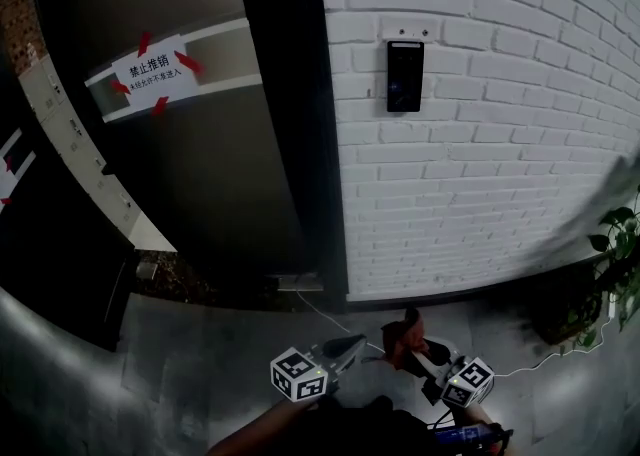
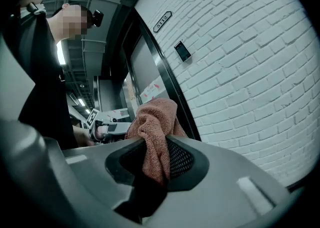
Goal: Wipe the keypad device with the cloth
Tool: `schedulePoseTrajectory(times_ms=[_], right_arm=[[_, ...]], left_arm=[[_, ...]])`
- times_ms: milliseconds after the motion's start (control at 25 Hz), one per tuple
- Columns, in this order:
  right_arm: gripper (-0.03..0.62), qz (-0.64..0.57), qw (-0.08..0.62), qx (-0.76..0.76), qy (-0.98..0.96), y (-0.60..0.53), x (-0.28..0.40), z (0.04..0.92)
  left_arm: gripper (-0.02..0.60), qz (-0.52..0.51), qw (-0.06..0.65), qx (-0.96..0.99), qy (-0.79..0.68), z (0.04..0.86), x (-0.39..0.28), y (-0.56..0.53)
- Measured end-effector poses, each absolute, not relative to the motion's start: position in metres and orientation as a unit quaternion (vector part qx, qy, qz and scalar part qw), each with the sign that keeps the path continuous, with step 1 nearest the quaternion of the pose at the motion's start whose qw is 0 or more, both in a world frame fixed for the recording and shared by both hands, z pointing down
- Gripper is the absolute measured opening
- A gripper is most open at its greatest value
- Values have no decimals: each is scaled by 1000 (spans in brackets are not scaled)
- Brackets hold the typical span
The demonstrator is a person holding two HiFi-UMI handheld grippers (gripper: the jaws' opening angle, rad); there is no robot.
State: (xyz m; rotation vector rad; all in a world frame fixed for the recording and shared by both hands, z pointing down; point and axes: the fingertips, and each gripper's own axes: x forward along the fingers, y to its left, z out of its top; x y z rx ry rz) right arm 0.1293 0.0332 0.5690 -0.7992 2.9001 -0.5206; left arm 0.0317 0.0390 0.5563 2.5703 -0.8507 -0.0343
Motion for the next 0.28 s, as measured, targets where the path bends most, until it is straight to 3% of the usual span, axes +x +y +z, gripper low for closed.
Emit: schedulePoseTrajectory(times_ms=[280], right_arm=[[91,-167,25,-244,955,46,106,571]], left_arm=[[5,-22,232,917,-325,564,16,44]])
